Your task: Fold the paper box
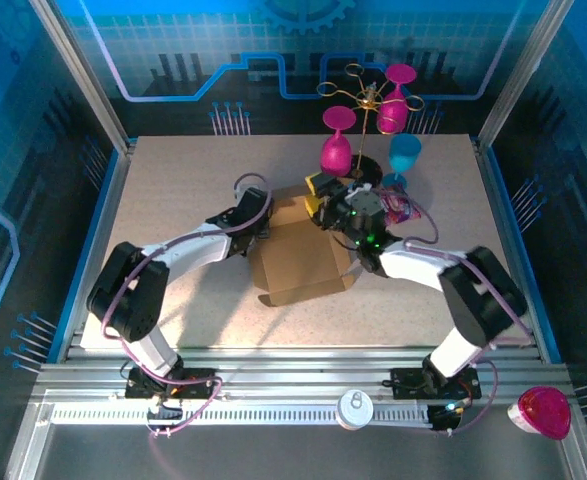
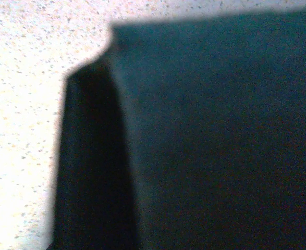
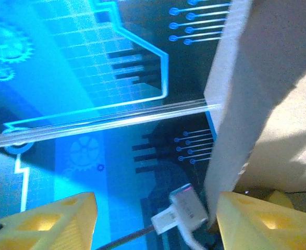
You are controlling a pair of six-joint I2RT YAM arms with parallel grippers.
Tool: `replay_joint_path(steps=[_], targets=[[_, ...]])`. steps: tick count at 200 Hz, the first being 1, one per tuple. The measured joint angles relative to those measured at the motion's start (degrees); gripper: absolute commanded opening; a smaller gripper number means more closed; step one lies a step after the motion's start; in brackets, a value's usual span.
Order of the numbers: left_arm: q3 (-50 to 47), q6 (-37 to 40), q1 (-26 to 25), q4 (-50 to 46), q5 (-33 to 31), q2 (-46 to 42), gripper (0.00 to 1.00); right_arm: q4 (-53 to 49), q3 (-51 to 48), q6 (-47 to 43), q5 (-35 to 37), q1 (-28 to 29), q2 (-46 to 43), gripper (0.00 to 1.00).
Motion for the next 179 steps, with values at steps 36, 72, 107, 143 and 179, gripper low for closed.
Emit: replay_joint_path(steps=[36, 72, 107, 143, 179], targets=[[4.48, 1.73, 3.34, -6.45, 4.11, -0.61, 0.0, -22.38, 4.87, -5.18, -0.42, -5.38, -13.46, 0.49], [10.47, 2.91, 4.98, -13.03, 9.09, -1.51, 0.0, -47.36, 16.74, -15.15, -2.12, -13.11, -17.62, 0.41], [16.37, 4.7, 5.07, -18.75, 13.11, -2.34, 0.0, -63.45, 29.38, -25.83, -3.26, -14.82, -13.62, 0.38], [18.84, 6.14, 5.05, -22.1, 14.99, -3.37, 0.0, -72.0, 40.76, -34.67, -4.24, -14.4, -5.97, 0.37], [19.41, 6.58, 3.93, -24.79, 15.5, -4.17, 0.0, -74.34, 43.87, -38.25, -6.4, -12.39, -1.73, 0.35]])
